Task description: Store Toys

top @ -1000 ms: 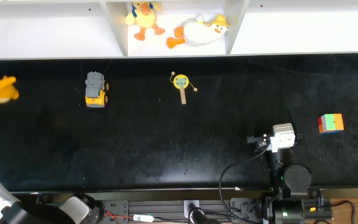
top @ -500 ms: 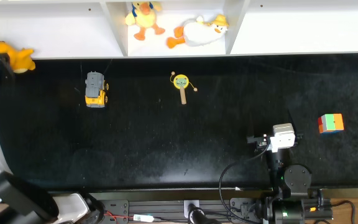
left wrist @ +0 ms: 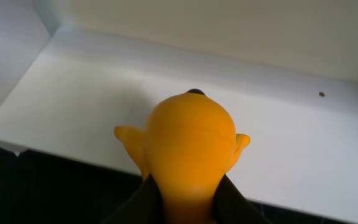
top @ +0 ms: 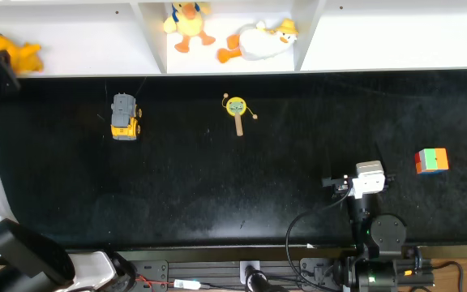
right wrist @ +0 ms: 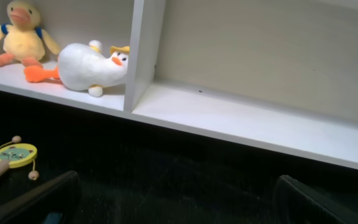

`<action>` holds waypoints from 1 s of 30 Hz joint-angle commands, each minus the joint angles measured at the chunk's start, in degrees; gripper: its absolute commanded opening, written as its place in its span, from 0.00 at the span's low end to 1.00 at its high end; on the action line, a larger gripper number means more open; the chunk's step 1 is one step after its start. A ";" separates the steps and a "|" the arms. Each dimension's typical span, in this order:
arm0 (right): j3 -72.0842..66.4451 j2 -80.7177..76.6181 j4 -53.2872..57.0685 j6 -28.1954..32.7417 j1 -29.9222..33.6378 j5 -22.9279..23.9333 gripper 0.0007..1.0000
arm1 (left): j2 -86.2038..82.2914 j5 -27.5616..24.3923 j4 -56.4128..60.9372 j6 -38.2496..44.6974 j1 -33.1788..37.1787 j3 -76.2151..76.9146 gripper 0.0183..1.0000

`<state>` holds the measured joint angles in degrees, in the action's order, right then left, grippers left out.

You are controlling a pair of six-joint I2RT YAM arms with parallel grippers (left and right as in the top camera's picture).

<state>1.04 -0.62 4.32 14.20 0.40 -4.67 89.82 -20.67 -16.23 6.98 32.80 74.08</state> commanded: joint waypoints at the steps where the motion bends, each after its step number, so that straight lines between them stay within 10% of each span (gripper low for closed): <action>1: -0.76 0.37 -0.28 0.17 0.33 -0.42 1.00 | 1.31 0.52 1.53 -2.62 -0.42 1.70 0.22; 25: -0.76 0.37 -0.28 0.15 0.33 -0.42 1.00 | 8.24 0.44 3.93 -2.99 -3.13 1.70 0.25; 30: -0.76 0.37 -0.28 0.17 0.33 -0.42 0.99 | 8.24 0.42 5.31 -2.99 -3.69 1.70 0.50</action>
<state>1.04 -0.62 4.29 14.20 0.40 -4.67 96.68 -20.36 -10.96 4.67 29.93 75.07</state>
